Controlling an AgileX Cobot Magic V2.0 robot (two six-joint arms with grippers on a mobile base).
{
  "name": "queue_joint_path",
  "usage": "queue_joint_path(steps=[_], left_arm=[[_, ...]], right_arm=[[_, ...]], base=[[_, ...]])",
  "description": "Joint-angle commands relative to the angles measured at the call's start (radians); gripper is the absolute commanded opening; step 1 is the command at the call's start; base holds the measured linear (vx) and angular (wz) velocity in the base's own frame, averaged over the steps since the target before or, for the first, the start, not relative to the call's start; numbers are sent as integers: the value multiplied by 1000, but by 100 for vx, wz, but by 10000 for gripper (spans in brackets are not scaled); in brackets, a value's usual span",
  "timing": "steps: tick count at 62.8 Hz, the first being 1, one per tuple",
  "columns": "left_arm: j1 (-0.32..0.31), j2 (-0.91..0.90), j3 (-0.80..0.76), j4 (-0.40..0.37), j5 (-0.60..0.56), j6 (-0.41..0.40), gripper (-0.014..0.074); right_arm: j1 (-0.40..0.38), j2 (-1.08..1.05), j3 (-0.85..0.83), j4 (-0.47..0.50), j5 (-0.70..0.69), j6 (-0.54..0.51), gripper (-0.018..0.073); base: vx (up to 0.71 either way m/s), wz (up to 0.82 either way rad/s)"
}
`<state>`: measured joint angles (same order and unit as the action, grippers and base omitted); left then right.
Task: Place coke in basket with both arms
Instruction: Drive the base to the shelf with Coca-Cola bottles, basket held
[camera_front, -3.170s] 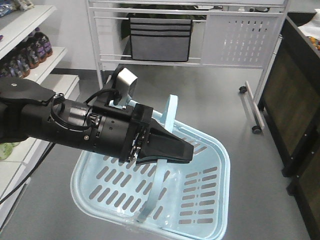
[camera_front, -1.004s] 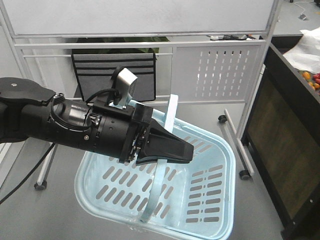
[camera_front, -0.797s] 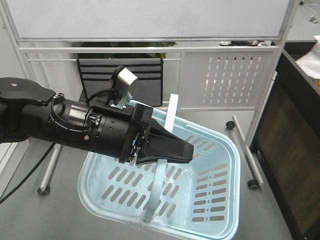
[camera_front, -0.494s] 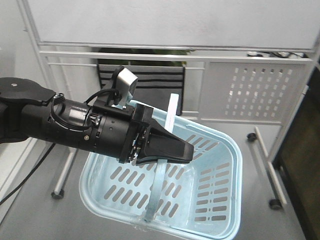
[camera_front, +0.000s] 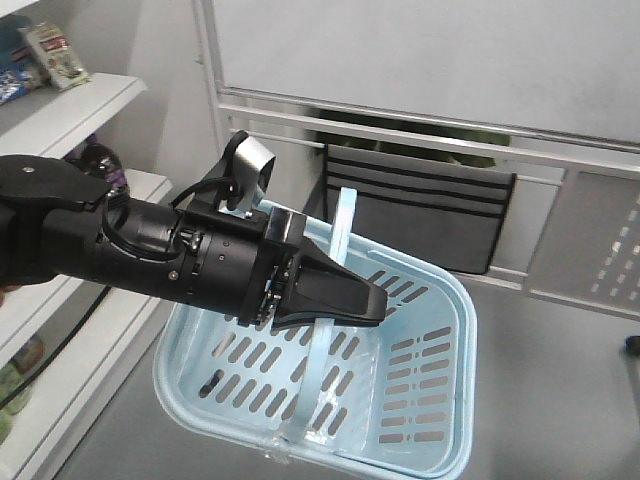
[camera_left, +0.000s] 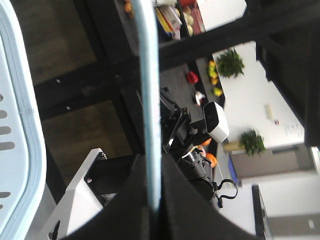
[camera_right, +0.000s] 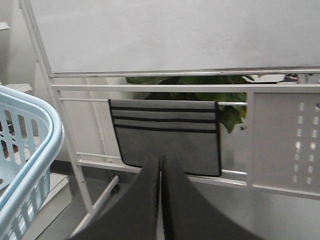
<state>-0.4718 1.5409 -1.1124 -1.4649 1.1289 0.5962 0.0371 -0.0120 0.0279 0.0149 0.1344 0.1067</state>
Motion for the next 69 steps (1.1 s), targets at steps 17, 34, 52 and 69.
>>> queue_joint_path(steps=[17, 34, 52, 69], left_arm=[[-4, -46, -22, -83, 32, 13, -8], [-4, -46, -22, -83, 32, 13, -8], [-4, -46, -22, -83, 32, 13, -8], [-4, -46, -22, -83, 32, 13, -8]], right_arm=[[1, -15, 15, -4, -75, -9, -4], [1, -15, 15, -4, -75, -9, -4], [1, -15, 15, -4, -75, -9, -4], [1, -15, 15, -4, -75, -9, -4]], base=[[15, 58], [13, 50], [11, 43], [9, 38]])
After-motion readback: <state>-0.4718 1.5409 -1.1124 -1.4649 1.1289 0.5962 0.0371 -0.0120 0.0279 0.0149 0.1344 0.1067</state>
